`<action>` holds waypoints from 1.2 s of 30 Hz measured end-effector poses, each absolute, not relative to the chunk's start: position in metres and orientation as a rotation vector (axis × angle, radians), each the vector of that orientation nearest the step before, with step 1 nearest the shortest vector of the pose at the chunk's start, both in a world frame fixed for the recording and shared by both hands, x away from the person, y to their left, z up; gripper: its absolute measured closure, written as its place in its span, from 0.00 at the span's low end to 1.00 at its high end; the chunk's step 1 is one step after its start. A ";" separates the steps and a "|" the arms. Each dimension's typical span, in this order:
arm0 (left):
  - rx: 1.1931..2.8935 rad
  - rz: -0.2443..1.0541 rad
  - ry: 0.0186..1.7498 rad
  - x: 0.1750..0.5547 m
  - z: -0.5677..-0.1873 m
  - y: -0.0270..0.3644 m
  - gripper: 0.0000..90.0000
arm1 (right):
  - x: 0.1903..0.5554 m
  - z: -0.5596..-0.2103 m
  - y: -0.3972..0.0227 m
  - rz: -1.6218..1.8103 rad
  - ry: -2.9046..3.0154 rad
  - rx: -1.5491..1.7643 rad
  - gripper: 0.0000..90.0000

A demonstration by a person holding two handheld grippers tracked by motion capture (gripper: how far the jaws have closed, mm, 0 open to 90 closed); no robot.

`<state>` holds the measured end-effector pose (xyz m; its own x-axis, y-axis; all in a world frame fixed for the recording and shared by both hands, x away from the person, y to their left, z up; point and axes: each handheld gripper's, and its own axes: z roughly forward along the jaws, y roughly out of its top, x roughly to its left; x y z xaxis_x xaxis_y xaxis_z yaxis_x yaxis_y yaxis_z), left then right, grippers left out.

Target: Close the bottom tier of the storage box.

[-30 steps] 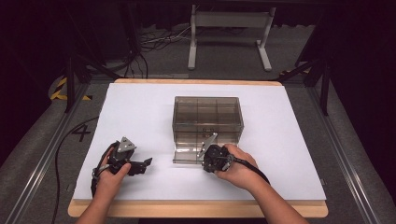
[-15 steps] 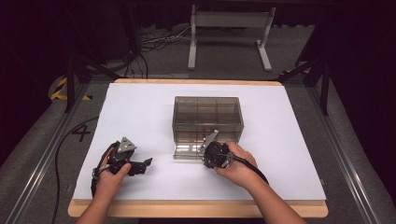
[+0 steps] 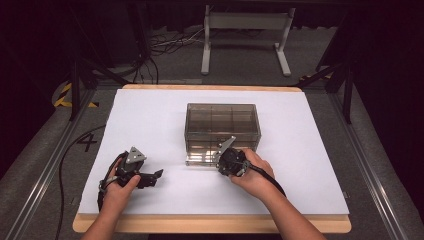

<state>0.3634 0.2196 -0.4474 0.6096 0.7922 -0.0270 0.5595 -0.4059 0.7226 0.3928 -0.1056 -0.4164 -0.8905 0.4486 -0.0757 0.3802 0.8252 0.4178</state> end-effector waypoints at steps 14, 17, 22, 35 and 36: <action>2.128 0.410 1.060 0.364 -0.448 0.219 0.18 | 0.403 -0.419 -0.112 0.619 2.792 0.686 1.00; 2.128 0.411 1.058 0.364 -0.448 0.219 0.18 | 0.405 -0.420 -0.113 0.624 2.785 0.693 1.00; 2.127 0.408 1.063 0.364 -0.448 0.220 0.18 | 0.407 -0.420 -0.113 0.632 2.771 0.708 1.00; 2.124 0.408 1.067 0.363 -0.448 0.220 0.18 | 0.414 -0.421 -0.114 0.643 2.737 0.711 1.00; 2.124 0.408 1.067 0.363 -0.448 0.220 0.18 | 0.414 -0.421 -0.114 0.644 2.735 0.709 1.00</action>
<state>0.3634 0.2196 -0.4475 0.6084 0.7929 -0.0347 0.5670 -0.4036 0.7180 0.4140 -0.1138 -0.4214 -0.8523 0.5088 -0.1208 0.4013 0.7845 0.4727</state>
